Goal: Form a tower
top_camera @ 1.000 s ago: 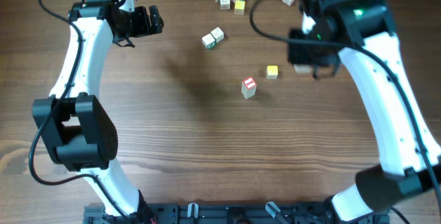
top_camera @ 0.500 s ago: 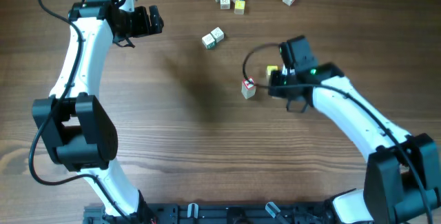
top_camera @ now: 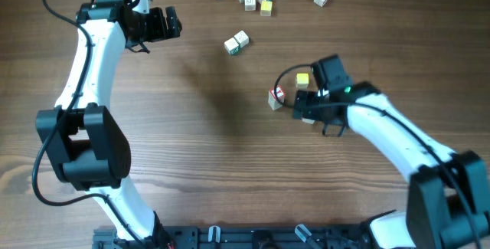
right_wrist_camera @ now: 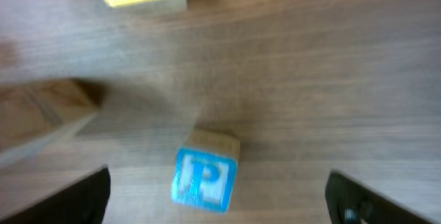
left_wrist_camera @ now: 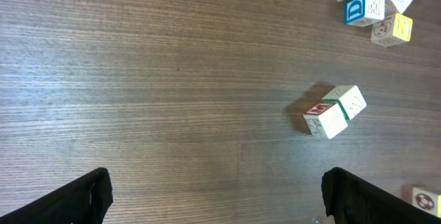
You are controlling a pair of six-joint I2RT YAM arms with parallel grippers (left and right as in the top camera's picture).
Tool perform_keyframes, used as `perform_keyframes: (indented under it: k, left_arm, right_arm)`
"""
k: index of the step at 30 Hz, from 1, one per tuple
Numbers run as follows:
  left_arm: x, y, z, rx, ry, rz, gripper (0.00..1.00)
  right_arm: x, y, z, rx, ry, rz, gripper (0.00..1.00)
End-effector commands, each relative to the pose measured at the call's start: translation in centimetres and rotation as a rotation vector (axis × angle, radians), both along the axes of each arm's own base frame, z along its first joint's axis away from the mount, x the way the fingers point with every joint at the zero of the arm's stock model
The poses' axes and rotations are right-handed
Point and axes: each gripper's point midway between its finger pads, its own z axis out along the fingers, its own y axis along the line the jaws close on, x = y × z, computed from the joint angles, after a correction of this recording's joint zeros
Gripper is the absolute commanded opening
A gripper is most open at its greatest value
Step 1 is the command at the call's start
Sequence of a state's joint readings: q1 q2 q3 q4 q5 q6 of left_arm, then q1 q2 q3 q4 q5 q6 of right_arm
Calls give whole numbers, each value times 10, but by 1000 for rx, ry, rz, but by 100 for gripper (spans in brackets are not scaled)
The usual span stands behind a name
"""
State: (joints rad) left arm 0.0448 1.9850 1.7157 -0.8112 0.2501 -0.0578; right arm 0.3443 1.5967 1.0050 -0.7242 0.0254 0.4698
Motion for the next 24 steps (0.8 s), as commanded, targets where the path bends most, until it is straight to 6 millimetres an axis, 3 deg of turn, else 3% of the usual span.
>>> perform_keyframes:
  k: [1, 2, 4, 6, 9, 11, 13, 17, 21, 24]
  left_arm:
    - [0, -1, -2, 0, 6, 0, 100]
    - [0, -1, -2, 0, 6, 0, 100]
    - [0, -1, -2, 0, 6, 0, 100]
    - [0, -1, -2, 0, 6, 0, 100]
    - [0, -1, -2, 0, 6, 0, 100]
    - [0, -1, -2, 0, 6, 0, 100]
    - [0, -1, -2, 0, 6, 0, 100]
    - [0, -1, -2, 0, 6, 0, 100]
    - [0, -1, -2, 0, 6, 0, 100]
    - [0, -1, -2, 0, 6, 0, 100]
  right_arm:
    - [29, 20, 125, 62, -235, 174, 100]
    - [27, 27, 167, 95, -268, 229, 100]
    - [22, 51, 218, 181, -309, 422, 100]
    - [30, 57, 226, 174, -277, 460, 100]
    - [57, 70, 208, 155, -159, 491, 100]
    - [67, 86, 186, 148, -99, 557, 100]
    - [66, 109, 152, 128, -20, 608, 99]
    - [66, 124, 103, -34, 61, 681, 100]
    - [68, 133, 86, -50, 74, 701, 100]
    - [64, 131, 58, -55, 109, 695, 100]
